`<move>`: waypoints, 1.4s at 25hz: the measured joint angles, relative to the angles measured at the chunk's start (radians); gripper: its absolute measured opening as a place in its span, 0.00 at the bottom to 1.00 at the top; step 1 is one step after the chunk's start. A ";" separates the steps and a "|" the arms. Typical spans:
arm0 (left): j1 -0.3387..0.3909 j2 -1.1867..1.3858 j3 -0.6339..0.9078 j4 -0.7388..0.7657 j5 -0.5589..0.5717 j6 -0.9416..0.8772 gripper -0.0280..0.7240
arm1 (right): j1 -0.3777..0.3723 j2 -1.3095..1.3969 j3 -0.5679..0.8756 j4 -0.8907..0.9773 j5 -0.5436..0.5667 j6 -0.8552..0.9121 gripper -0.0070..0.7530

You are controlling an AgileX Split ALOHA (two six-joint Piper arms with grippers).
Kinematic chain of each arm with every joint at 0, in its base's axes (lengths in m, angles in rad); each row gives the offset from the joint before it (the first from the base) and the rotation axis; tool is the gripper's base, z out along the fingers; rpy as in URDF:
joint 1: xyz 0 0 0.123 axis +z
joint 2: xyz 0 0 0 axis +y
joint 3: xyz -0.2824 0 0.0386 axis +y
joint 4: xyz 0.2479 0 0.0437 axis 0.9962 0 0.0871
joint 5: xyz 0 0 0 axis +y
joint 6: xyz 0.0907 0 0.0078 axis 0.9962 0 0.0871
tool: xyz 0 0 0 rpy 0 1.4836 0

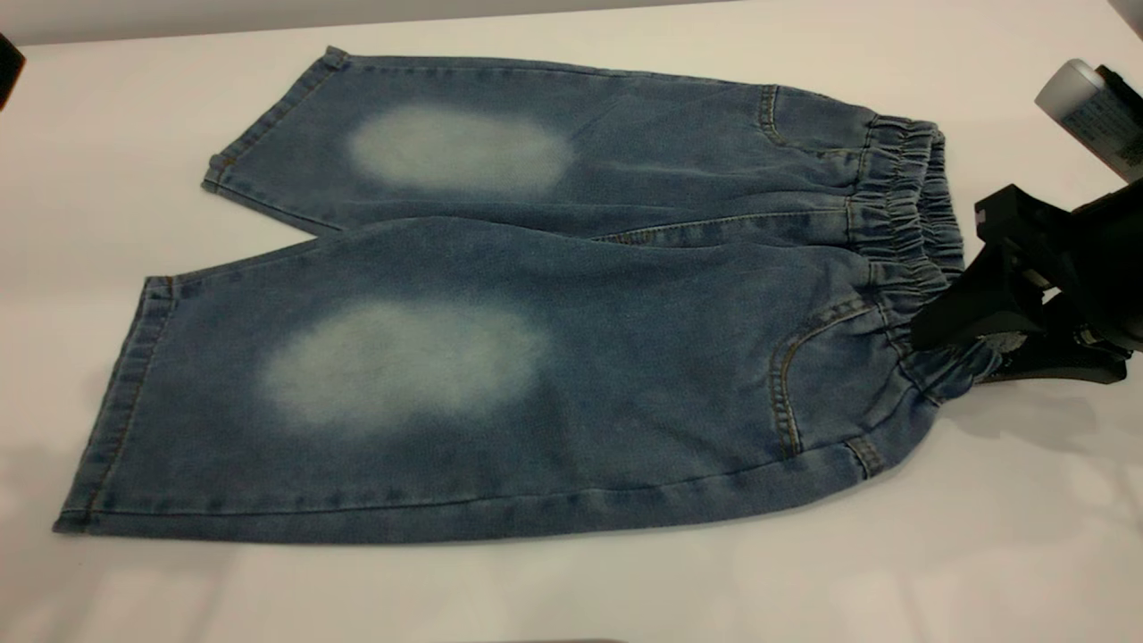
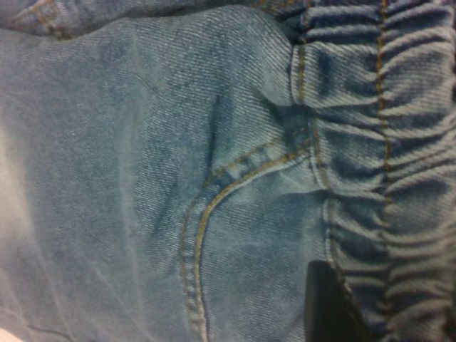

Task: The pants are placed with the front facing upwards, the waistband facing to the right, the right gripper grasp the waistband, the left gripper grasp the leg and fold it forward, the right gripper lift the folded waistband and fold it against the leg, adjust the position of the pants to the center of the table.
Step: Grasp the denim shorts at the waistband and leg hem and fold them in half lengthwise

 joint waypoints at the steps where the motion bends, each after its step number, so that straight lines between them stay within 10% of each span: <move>1: 0.000 0.000 0.000 0.000 0.000 0.001 0.68 | 0.000 0.000 0.000 -0.002 -0.004 0.002 0.41; 14: 0.000 0.051 0.035 0.088 -0.002 0.005 0.68 | 0.000 0.000 0.000 -0.007 -0.025 0.006 0.08; 35: 0.000 0.546 0.040 0.315 -0.160 -0.052 0.67 | 0.000 0.000 0.000 0.009 0.013 0.003 0.08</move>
